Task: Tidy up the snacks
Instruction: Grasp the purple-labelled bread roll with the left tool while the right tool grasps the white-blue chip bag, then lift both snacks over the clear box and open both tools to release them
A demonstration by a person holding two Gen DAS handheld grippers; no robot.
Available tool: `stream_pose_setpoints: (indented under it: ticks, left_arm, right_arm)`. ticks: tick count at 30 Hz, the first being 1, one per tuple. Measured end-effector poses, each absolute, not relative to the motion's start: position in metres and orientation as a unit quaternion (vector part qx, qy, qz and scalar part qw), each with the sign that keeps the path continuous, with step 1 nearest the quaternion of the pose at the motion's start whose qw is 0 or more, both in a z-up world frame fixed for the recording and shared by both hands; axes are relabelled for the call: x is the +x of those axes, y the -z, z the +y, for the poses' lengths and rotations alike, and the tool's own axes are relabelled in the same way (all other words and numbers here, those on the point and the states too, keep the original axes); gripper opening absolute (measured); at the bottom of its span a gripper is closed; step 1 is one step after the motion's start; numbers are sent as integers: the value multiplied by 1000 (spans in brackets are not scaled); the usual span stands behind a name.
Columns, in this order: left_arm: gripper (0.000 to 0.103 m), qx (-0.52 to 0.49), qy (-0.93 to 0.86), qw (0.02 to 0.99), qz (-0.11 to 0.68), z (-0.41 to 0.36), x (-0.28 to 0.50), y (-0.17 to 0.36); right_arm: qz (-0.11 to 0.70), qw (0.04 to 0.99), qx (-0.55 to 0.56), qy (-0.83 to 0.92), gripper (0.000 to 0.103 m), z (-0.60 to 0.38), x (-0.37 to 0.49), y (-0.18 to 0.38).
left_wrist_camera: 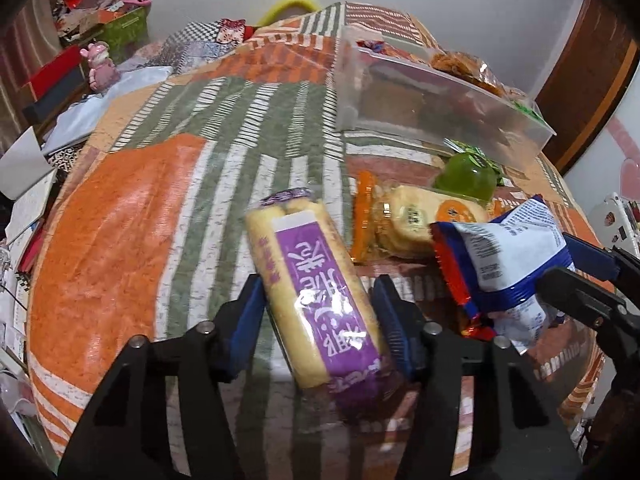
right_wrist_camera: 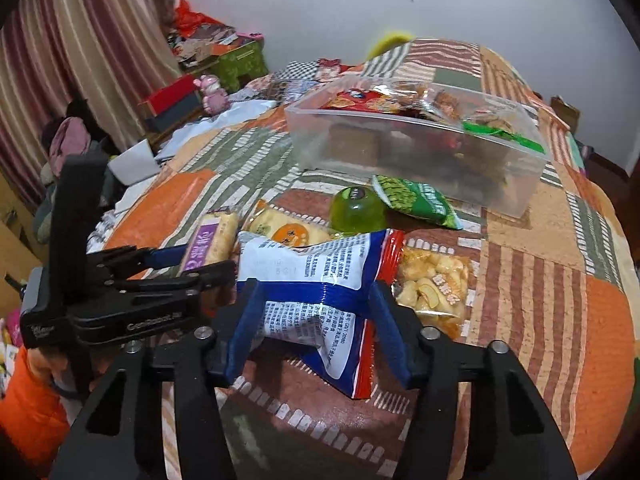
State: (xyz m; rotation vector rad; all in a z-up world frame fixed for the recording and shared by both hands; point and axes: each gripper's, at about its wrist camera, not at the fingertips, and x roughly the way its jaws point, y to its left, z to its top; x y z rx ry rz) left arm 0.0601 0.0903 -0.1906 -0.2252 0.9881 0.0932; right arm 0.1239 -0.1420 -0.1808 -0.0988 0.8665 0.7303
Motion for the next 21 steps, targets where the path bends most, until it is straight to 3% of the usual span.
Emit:
stream_pose_setpoints:
  ticks: [1, 3, 9, 16, 19, 21]
  left_arm:
    - [50, -110, -46, 873, 472, 93, 59, 190]
    - [49, -120, -47, 874, 469, 100, 55, 189]
    - [48, -125, -56, 877, 460, 111, 44, 187]
    - [48, -132, -56, 883, 447, 117, 39, 181]
    - [48, -131, -55, 888, 438, 117, 38, 174]
    - [48, -131, -53, 892, 430, 115, 38, 168]
  right_arm:
    - [415, 840, -45, -347, 60, -140, 125, 182]
    - [424, 836, -48, -344, 78, -137, 126, 185]
    - [415, 843, -101, -326, 95, -115, 123, 192]
    - [394, 859, -145, -292, 98, -100, 130, 198]
    - [387, 862, -145, -293, 91, -101, 131, 197]
    - [383, 864, -141, -294, 79, -105, 131, 196]
